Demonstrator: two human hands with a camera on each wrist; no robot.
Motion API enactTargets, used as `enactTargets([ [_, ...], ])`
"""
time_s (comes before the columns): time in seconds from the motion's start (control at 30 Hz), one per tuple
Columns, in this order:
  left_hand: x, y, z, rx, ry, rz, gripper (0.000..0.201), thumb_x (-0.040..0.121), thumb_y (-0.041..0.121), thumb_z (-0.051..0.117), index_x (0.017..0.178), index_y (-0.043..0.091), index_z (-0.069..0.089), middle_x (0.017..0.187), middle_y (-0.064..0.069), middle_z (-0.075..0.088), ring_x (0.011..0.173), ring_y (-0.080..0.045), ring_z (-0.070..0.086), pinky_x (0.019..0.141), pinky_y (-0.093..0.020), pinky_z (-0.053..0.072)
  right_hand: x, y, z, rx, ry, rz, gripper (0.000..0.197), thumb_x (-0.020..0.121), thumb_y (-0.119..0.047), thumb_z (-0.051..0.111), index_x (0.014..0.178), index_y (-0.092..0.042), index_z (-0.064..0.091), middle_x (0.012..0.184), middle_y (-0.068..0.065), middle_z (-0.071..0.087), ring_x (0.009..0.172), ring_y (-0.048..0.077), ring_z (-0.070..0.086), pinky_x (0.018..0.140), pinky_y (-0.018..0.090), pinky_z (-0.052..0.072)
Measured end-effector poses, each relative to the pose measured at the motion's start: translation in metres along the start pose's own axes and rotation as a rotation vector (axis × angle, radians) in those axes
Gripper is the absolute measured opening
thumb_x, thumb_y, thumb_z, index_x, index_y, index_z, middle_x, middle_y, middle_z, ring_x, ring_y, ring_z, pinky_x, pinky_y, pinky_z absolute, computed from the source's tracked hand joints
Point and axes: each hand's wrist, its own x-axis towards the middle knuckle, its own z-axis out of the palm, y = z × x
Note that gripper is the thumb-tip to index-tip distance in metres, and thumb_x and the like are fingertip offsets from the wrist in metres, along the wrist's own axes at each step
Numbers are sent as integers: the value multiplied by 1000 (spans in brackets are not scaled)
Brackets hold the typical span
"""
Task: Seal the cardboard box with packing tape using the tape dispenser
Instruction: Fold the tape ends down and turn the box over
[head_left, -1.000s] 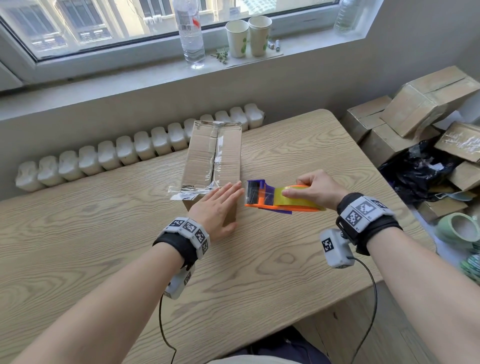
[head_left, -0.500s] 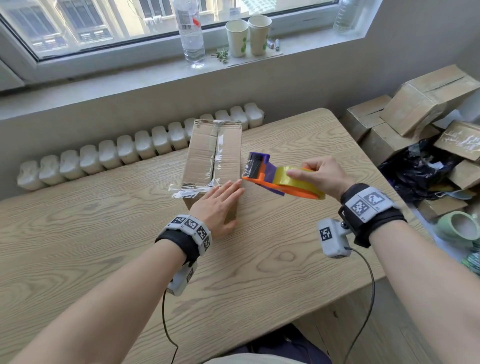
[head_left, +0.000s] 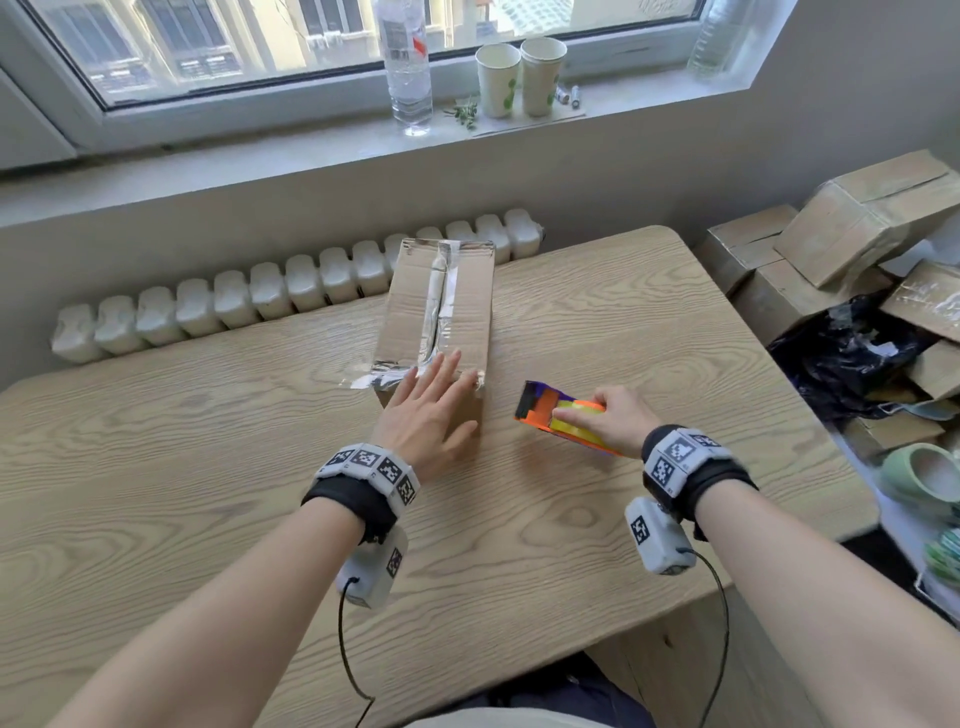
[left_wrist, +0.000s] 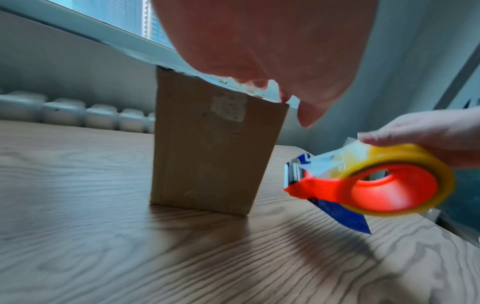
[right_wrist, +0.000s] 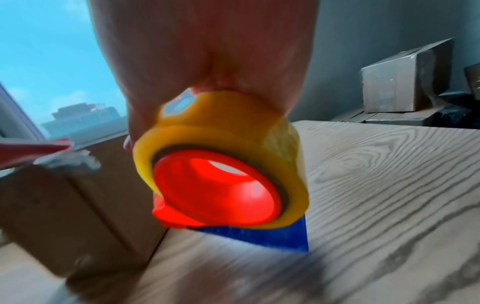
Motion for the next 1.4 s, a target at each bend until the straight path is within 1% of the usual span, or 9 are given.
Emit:
enactTargets([
  [0.17, -16, -22, 2, -52, 88, -184, 62, 96, 41, 33, 148, 21, 6, 158, 1, -2, 145, -11, -6, 117, -30, -8, -2, -6, 28, -171, -7, -37, 41, 78, -57, 63, 65, -26, 38, 83, 0, 53, 79, 24, 49, 71, 31, 32],
  [0.3, -28, -34, 3, -51, 89, -203, 61, 97, 40, 34, 148, 20, 7, 158, 0, -1, 145, -12, -4, 116, -29, -8, -2, -7, 45, -295, 38, -55, 48, 82, -59, 56, 104, -16, 56, 104, 3, 65, 106, 26, 57, 88, 36, 34],
  [0.47, -30, -42, 3, -151, 108, -252, 61, 97, 37, 35, 148, 20, 8, 158, -1, -2, 145, -12, -5, 118, -29, -5, -5, -2, 67, -329, 64, -71, 41, 82, -57, 57, 85, -18, 46, 92, 5, 64, 98, 28, 58, 93, 37, 34],
  [0.63, -28, -47, -1, -227, 107, -280, 60, 97, 34, 37, 148, 18, 11, 158, -3, 0, 145, -15, -4, 117, -28, -2, -8, -4, 80, -481, -59, -68, 36, 83, -51, 59, 85, -18, 45, 86, 1, 59, 89, 23, 57, 98, 35, 37],
  [0.9, -31, -48, 0, -356, 74, -307, 65, 96, 34, 39, 149, 16, 5, 158, -1, -6, 145, -12, -3, 118, -30, 8, -10, -14, 87, -501, -190, 69, 34, 80, -45, 64, 88, -13, 56, 89, 4, 62, 85, 22, 60, 69, 30, 42],
  [1.03, -32, -47, -2, -424, 54, -329, 66, 96, 32, 40, 149, 15, 4, 157, 0, -12, 145, -10, -4, 115, -30, 11, -8, -34, 75, -399, 109, 45, 43, 89, -44, 52, 106, -5, 57, 109, 13, 61, 109, 32, 54, 90, 39, 41],
  [1.13, -31, -46, -5, -479, 53, -340, 65, 97, 30, 39, 149, 14, 3, 157, -1, -13, 144, -10, -6, 113, -23, 5, -6, -58, 63, -106, 228, -102, 33, 94, -19, 45, 119, -2, 54, 123, 16, 58, 115, 31, 51, 97, 37, 37],
  [1.27, -29, -45, -6, -529, 74, -363, 67, 97, 30, 37, 148, 15, -4, 158, 0, -10, 144, -8, -7, 112, -21, 1, -22, -91, 57, 178, 97, -235, 56, 90, -4, 43, 144, -5, 31, 150, 9, 36, 138, 22, 33, 114, 29, 24],
  [1.4, -25, -45, -4, -558, 77, -391, 66, 98, 30, 36, 148, 12, -3, 158, -1, -7, 144, -8, -4, 114, -22, 1, -36, -106, 65, 205, -53, -285, 75, 87, 1, 41, 150, -8, 2, 160, 5, 3, 147, 13, 5, 117, 21, 6],
])
